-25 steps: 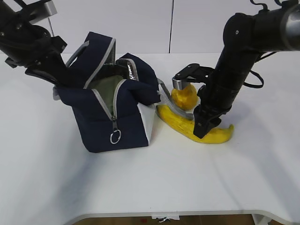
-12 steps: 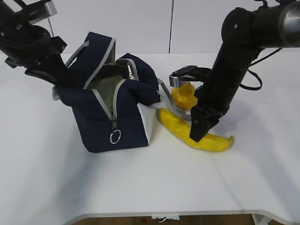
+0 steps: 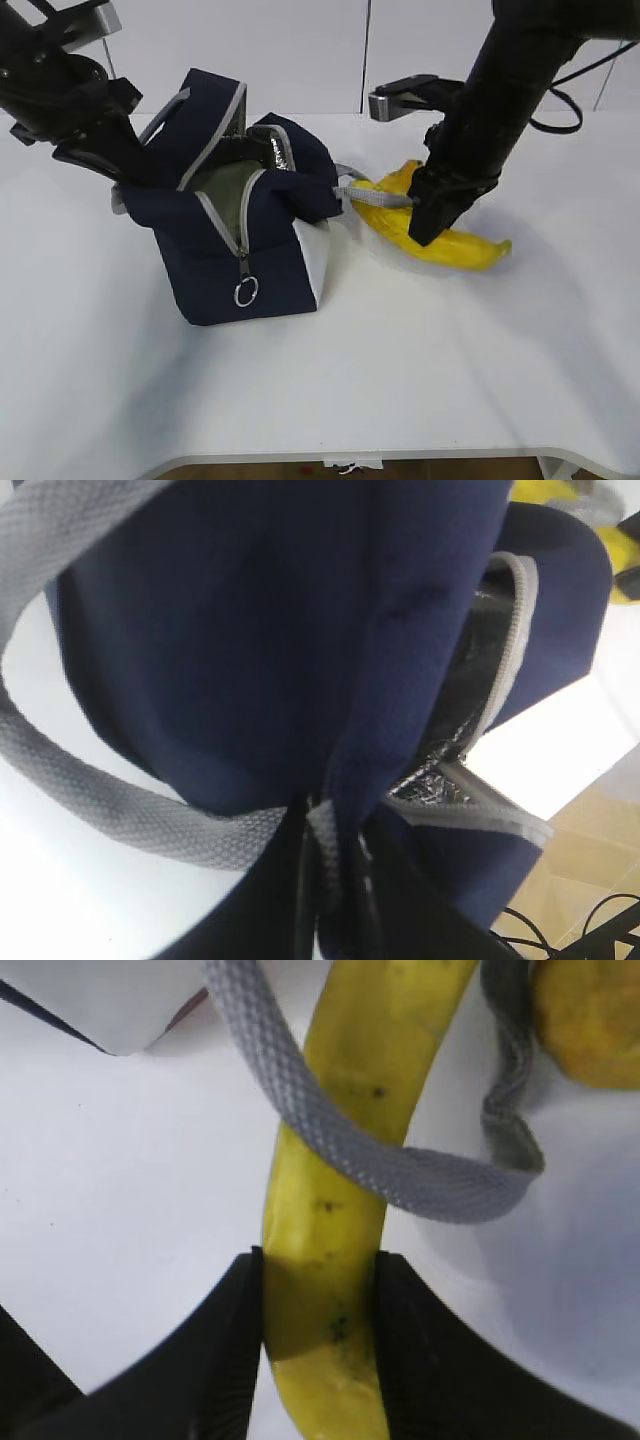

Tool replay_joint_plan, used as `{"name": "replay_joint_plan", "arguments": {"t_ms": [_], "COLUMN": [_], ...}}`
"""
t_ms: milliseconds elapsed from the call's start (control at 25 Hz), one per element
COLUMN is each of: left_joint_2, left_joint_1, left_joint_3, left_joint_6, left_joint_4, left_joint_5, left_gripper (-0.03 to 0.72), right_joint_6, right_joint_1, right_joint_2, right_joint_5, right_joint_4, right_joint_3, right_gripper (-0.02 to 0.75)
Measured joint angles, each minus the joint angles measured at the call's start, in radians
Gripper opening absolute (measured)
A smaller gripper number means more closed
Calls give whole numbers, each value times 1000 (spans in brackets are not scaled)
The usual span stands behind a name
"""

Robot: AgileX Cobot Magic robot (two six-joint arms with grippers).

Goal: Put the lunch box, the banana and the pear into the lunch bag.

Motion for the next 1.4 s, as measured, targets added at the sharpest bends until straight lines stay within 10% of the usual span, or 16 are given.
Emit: {"name": "replay_joint_plan", "arguments": {"t_ms": [960,1400], "left_joint_2": [0,0], "left_joint_1": [0,0], "left_joint_3": [0,0], "left_joint_6": [0,0], "left_joint_4": [3,-41], "left_joint_5": [7,26], "left_gripper": [13,13], "right_joint_6": [254,359], "right_joint_1": [0,0], "right_joint_2": [-339,-316], "right_joint_5": [32,-88], "right_joint_4": [-279,408], "right_joint_3": [-35,-96], "right_gripper": [269,269]}}
